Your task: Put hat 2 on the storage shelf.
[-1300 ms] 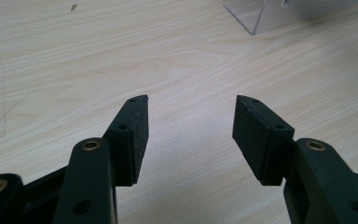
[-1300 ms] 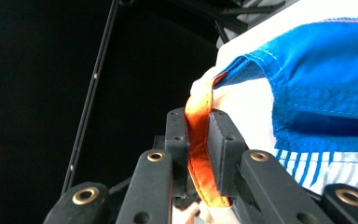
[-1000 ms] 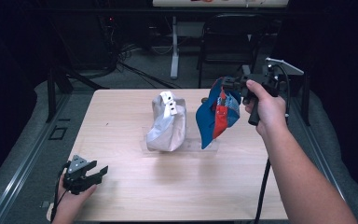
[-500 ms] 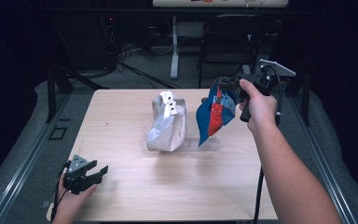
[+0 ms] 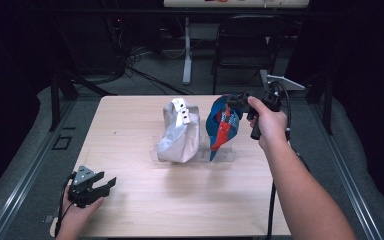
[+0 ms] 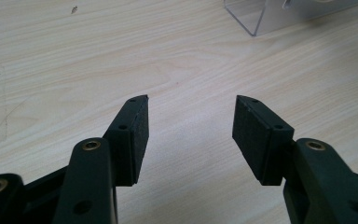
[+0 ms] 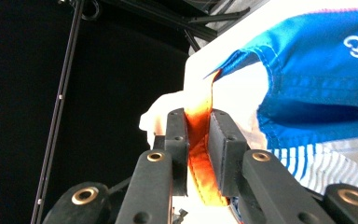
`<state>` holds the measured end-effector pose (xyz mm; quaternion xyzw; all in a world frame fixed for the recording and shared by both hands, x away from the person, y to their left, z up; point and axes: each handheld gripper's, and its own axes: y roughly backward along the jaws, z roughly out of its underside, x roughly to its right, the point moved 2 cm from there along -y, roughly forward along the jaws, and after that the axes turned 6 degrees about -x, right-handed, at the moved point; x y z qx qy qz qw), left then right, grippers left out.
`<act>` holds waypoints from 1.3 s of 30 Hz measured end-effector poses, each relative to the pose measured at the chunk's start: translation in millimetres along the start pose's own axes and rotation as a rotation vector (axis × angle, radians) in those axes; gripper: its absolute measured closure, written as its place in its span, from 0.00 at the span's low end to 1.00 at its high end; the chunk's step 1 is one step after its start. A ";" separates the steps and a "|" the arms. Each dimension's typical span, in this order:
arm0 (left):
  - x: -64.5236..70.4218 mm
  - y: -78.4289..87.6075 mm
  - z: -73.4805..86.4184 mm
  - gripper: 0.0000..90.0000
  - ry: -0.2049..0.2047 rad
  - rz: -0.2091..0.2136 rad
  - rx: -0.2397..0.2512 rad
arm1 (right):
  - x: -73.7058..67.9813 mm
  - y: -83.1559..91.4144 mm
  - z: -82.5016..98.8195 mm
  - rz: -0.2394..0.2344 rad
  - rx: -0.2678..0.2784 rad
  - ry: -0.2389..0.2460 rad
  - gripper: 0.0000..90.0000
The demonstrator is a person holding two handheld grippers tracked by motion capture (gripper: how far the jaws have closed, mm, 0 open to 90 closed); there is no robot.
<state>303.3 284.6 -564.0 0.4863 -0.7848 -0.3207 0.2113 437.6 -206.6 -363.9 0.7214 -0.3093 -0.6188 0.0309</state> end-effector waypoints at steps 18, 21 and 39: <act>0.4 -2.2 -0.7 0.51 -0.007 -0.001 -0.001 | 7.0 5.5 6.7 0.077 -0.016 0.057 0.86; 0.5 -2.3 -0.7 0.51 -0.007 0.000 -0.002 | 8.8 6.4 7.5 0.087 -0.019 0.061 0.86; 0.0 -2.6 -0.5 0.51 0.000 -0.001 -0.002 | 23.2 24.1 14.7 0.132 0.015 0.123 0.73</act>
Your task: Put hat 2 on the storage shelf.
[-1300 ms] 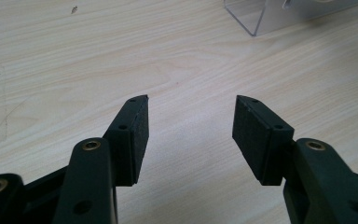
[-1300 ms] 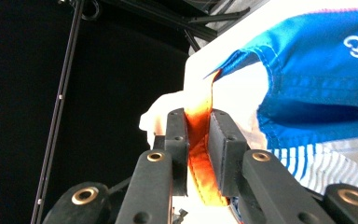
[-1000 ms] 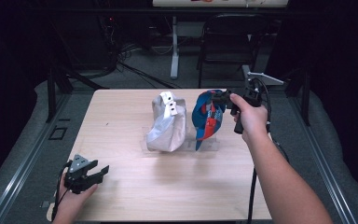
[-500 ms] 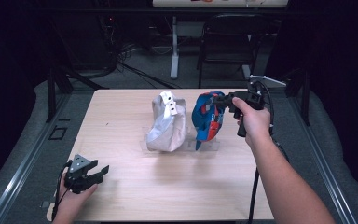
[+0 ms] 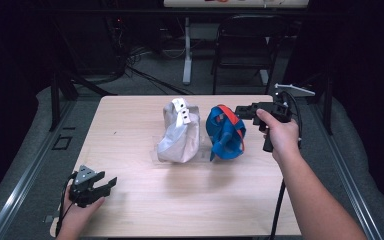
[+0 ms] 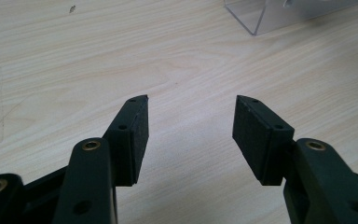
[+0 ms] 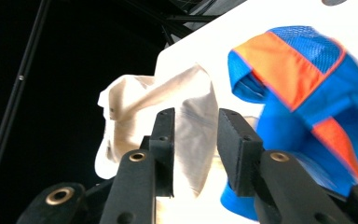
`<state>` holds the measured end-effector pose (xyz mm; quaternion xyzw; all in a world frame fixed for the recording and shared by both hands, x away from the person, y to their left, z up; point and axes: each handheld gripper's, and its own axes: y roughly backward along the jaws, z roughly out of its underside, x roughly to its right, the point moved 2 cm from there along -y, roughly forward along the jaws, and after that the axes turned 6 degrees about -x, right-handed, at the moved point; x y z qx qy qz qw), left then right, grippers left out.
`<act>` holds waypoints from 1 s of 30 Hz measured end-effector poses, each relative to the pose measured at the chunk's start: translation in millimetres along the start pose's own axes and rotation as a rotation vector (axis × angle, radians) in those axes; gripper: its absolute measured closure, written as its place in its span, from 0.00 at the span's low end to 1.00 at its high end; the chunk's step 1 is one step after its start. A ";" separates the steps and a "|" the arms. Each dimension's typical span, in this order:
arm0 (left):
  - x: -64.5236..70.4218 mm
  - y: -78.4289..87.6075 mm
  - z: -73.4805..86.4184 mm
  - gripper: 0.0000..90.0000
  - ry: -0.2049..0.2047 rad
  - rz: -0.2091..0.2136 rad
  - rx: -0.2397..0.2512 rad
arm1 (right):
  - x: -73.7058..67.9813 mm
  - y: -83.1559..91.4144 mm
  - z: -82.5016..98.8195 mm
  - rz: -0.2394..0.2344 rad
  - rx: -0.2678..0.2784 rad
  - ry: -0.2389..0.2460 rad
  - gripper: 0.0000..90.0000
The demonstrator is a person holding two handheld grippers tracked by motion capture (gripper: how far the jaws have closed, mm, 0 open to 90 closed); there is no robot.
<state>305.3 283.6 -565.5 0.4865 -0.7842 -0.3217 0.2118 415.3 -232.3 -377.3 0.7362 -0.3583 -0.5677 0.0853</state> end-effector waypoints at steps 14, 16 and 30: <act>-0.2 -0.5 0.3 0.51 0.008 -0.004 -0.002 | 36.9 9.7 36.3 0.043 0.060 0.101 0.58; -0.4 -0.8 0.4 0.51 0.010 -0.002 0.000 | 41.1 9.5 43.9 0.056 0.072 0.121 0.57; -1.4 -1.9 1.2 0.51 0.018 -0.001 -0.008 | 68.3 -1.4 92.8 0.121 0.058 0.300 0.55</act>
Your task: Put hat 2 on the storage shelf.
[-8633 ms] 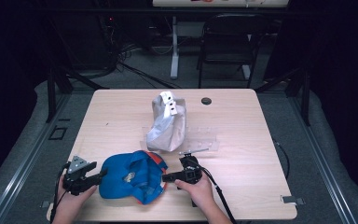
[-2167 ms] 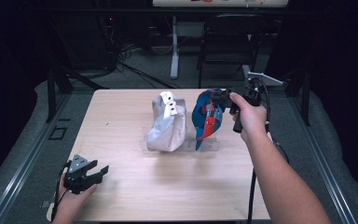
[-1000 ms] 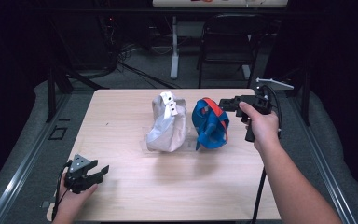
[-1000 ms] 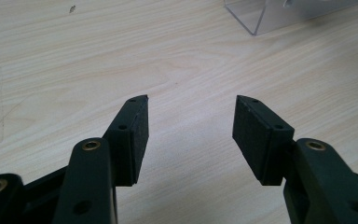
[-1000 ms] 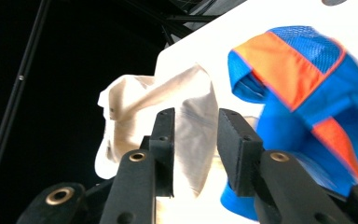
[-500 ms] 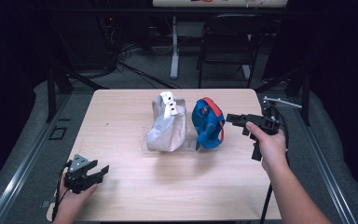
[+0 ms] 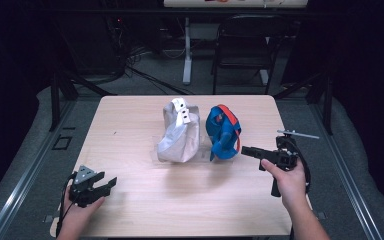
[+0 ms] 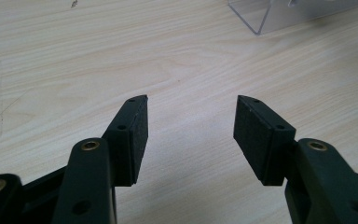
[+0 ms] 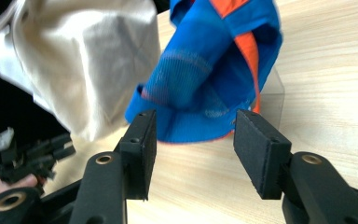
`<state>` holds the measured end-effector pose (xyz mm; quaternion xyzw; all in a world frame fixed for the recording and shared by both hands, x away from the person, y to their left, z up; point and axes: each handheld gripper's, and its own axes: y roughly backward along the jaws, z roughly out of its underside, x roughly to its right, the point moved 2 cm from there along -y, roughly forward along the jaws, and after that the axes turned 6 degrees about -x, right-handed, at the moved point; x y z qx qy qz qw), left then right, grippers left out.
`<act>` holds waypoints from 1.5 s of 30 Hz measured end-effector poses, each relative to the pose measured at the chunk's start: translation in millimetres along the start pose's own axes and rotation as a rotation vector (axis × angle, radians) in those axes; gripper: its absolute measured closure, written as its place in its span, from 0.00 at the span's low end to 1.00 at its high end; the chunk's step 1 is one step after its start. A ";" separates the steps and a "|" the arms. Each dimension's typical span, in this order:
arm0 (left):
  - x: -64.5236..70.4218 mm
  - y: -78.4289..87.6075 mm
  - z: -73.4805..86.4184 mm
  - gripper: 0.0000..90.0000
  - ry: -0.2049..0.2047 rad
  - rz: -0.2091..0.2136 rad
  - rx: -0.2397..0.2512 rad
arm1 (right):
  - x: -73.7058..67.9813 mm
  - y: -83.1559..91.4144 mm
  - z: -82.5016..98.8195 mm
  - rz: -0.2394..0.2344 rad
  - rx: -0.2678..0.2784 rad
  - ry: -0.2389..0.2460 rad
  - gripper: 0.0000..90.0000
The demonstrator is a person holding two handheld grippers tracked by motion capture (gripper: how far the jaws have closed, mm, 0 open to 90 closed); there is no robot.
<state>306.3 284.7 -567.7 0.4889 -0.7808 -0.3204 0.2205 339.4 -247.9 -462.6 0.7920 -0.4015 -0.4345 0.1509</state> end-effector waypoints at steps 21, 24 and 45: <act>0.6 -5.3 2.2 0.51 0.006 0.004 -0.019 | 24.7 -25.4 90.6 0.125 0.017 0.042 0.56; 1.6 -6.2 2.1 0.51 0.002 0.006 -0.021 | 27.6 -24.5 96.5 0.175 0.049 0.046 0.57; 19.1 -13.4 0.0 0.51 -0.055 0.036 -0.044 | 31.8 -39.1 113.9 0.226 0.123 0.013 0.57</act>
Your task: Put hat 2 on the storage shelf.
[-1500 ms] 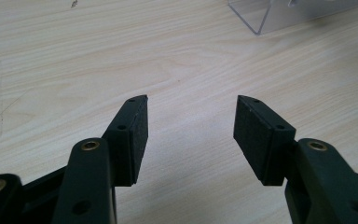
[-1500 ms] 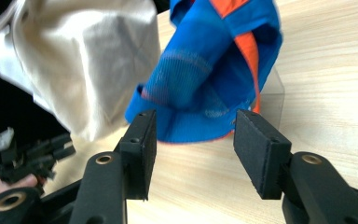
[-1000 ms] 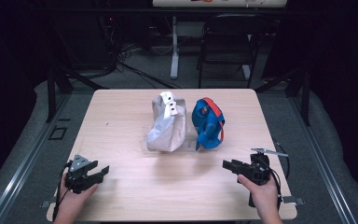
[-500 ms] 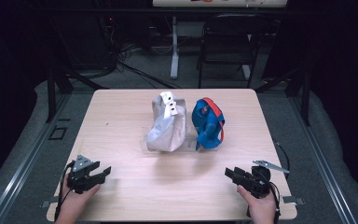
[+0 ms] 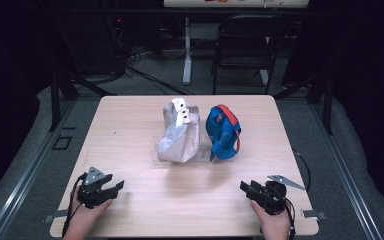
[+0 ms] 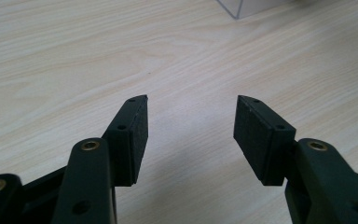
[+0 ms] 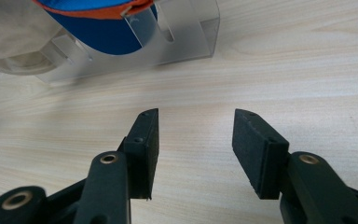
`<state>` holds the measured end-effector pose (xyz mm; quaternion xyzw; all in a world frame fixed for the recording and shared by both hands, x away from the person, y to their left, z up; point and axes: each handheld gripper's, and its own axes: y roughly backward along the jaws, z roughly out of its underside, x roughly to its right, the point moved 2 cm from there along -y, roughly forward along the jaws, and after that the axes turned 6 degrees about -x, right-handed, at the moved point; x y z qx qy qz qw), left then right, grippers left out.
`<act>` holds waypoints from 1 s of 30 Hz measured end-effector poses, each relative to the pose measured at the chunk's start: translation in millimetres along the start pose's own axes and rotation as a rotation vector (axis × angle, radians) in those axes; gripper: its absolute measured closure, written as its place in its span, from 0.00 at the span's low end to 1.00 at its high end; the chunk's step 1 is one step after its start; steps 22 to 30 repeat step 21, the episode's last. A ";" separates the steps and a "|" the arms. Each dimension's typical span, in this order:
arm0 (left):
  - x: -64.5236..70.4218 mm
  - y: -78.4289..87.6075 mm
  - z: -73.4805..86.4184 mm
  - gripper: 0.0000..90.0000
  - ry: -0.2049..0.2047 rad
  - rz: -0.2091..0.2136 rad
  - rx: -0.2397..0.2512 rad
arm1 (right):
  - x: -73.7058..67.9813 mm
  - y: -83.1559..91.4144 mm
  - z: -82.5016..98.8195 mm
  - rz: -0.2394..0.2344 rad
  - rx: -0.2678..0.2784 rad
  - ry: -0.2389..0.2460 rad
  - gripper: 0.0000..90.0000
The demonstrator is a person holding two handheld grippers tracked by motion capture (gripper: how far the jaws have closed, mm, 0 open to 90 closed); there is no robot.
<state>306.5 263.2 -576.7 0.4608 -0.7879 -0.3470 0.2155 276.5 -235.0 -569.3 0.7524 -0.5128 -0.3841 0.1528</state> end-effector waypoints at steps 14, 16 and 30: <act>7.0 -7.3 0.2 0.50 -0.005 0.023 -0.010 | -3.4 -7.1 1.3 -0.033 -0.047 0.045 0.57; 7.2 -7.7 0.6 0.50 -0.005 0.028 -0.008 | -3.3 -7.9 0.2 -0.033 -0.046 0.044 0.57; 8.4 -8.1 -1.5 0.50 -0.012 0.037 -0.004 | -6.0 -11.3 -3.8 -0.035 -0.030 0.075 0.53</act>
